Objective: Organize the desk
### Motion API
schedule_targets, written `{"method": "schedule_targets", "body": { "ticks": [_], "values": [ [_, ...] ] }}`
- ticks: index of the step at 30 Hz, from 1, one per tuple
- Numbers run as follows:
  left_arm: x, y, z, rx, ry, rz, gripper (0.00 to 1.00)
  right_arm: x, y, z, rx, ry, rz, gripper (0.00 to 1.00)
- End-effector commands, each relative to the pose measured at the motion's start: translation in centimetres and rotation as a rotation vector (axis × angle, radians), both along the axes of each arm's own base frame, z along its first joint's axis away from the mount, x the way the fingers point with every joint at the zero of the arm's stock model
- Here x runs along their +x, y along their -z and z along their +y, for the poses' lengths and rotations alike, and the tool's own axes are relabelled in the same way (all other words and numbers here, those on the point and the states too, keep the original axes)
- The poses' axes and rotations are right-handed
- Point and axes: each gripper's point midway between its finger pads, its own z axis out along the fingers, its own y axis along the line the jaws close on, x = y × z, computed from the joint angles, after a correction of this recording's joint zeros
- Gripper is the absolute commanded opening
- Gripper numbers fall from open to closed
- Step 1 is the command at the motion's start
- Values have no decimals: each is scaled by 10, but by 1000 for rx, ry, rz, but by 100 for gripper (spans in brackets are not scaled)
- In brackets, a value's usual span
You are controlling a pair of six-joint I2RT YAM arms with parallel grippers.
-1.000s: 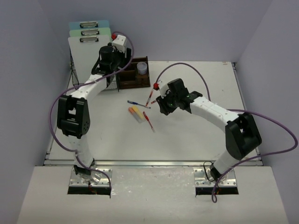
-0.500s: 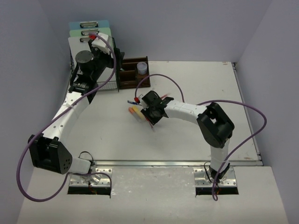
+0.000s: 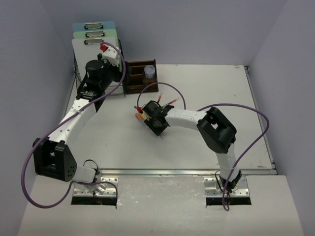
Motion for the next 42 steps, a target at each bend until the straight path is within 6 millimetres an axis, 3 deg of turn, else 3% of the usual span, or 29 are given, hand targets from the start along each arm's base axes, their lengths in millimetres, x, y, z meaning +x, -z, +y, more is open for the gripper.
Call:
{"method": "schedule_targets", "body": {
  "ticks": [1,3,6,9,15,17,18,23,29,32,37,42],
  "values": [
    [1,-16,4,-28,-6,-52,77,10,-8,15,38,27,-31,34],
    [1,-15,4,-36,-4,-49,77,6,0,11,19,29,-12,29],
    [-1,-14,2,-50,4,-37,78,-2,13,3,-19,21,30,3],
    [-5,-8,-4,-74,33,0,79,-5,8,-7,-31,2,16,0],
    [-43,11,-35,-209,226,120,79,20,-59,-35,115,62,-115,0],
    [-62,21,-48,-279,304,175,79,33,-95,-41,226,79,-189,0],
    [-69,24,-54,-330,325,206,78,34,-119,-39,303,68,-229,0],
    [-100,40,-79,-527,450,329,76,37,-177,-29,499,41,-319,0],
    [-103,47,-93,-673,498,405,72,38,-209,-9,617,63,-268,0],
    [-98,40,-98,-722,520,403,71,35,-220,1,663,55,-230,0],
    [-92,32,-109,-772,552,405,67,28,-223,7,698,50,-186,0],
    [-85,38,-122,-785,566,433,64,21,-225,11,720,32,-158,0]
  ]
}}
